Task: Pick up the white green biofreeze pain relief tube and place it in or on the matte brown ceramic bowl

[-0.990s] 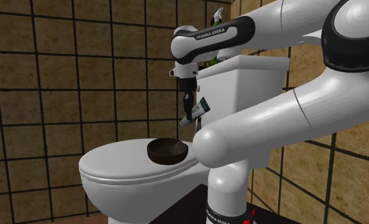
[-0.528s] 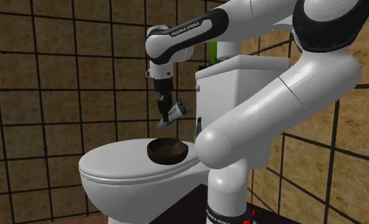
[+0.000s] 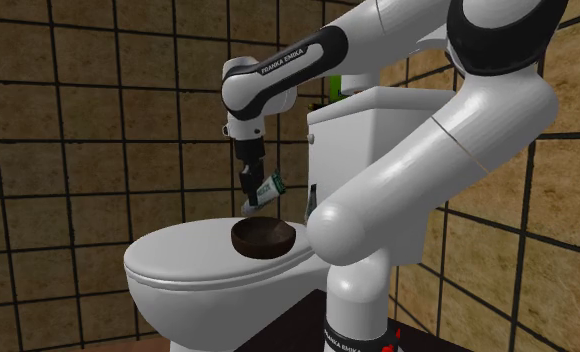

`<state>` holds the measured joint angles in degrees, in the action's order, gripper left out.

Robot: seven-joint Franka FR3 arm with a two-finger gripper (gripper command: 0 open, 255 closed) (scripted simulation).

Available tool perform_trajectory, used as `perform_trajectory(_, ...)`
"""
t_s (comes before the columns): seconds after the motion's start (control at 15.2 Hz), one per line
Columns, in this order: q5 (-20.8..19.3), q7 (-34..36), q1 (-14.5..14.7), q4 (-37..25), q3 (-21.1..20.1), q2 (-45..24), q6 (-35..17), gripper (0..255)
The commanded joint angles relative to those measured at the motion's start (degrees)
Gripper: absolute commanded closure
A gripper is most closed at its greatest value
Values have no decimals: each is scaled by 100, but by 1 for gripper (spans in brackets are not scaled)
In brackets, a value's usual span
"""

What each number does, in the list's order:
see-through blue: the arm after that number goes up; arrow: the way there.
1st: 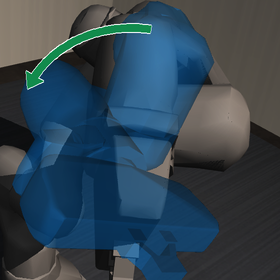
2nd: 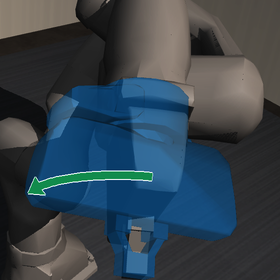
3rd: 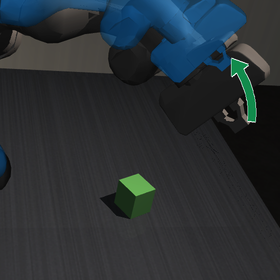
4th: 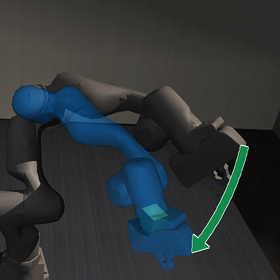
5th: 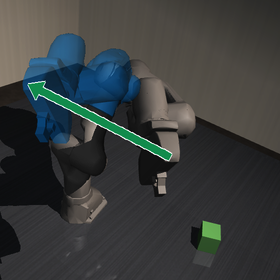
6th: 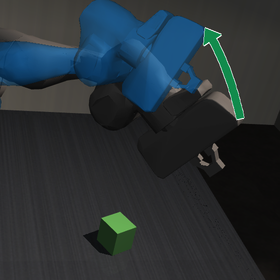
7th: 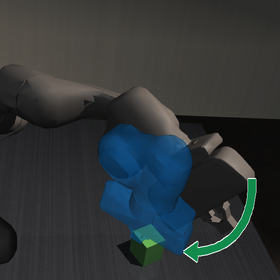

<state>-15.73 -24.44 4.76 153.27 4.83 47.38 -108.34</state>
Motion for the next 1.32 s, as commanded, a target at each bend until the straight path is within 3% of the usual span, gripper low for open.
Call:
perform_trajectory(0.0,-27,24,-11,145,17,-2,-150,255)
perform_trajectory(0.2,-67,72,-25,351,39,-45,-396,255)
perform_trajectory(0.73,-70,75,-26,365,40,-48,-412,255)
perform_trajectory(0.79,-70,75,-26,364,41,-48,-412,0)
perform_trajectory(1.12,-70,75,-26,364,41,-49,-411,0)
perform_trajectory(1.25,34,54,30,41,-50,45,12,0)
